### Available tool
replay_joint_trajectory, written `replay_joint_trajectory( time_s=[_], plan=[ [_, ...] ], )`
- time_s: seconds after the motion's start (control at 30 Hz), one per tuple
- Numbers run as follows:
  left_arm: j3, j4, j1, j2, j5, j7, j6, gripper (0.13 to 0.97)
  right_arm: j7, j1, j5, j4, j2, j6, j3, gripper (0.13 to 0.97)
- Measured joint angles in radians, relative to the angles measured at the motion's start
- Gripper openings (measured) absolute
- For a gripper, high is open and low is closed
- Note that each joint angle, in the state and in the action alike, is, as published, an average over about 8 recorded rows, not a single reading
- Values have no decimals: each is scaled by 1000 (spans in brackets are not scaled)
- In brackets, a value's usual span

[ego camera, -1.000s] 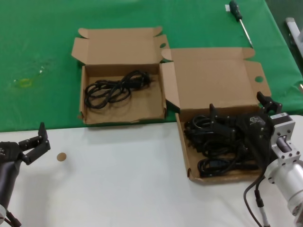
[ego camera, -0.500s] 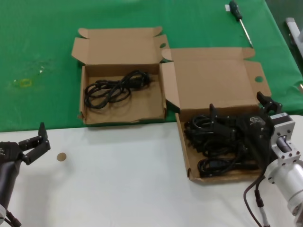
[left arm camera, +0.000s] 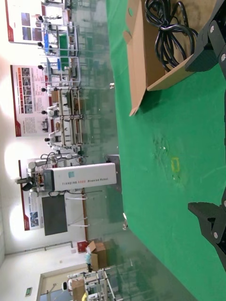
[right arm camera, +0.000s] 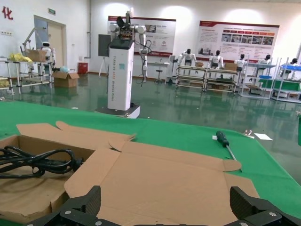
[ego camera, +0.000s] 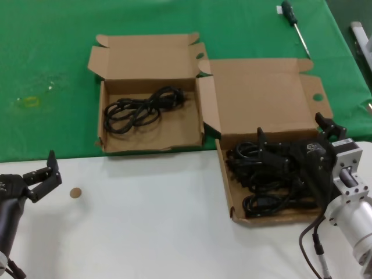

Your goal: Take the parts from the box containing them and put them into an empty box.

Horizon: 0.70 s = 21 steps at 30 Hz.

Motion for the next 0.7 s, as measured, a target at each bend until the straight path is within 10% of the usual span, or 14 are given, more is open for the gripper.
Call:
replay_joint_trajectory(
  time_s=[0.7],
  plan=[
    [0, 0, 0, 0, 0, 0, 0, 966, 0, 0, 0, 0, 0, 0, 0, 966]
  ],
)
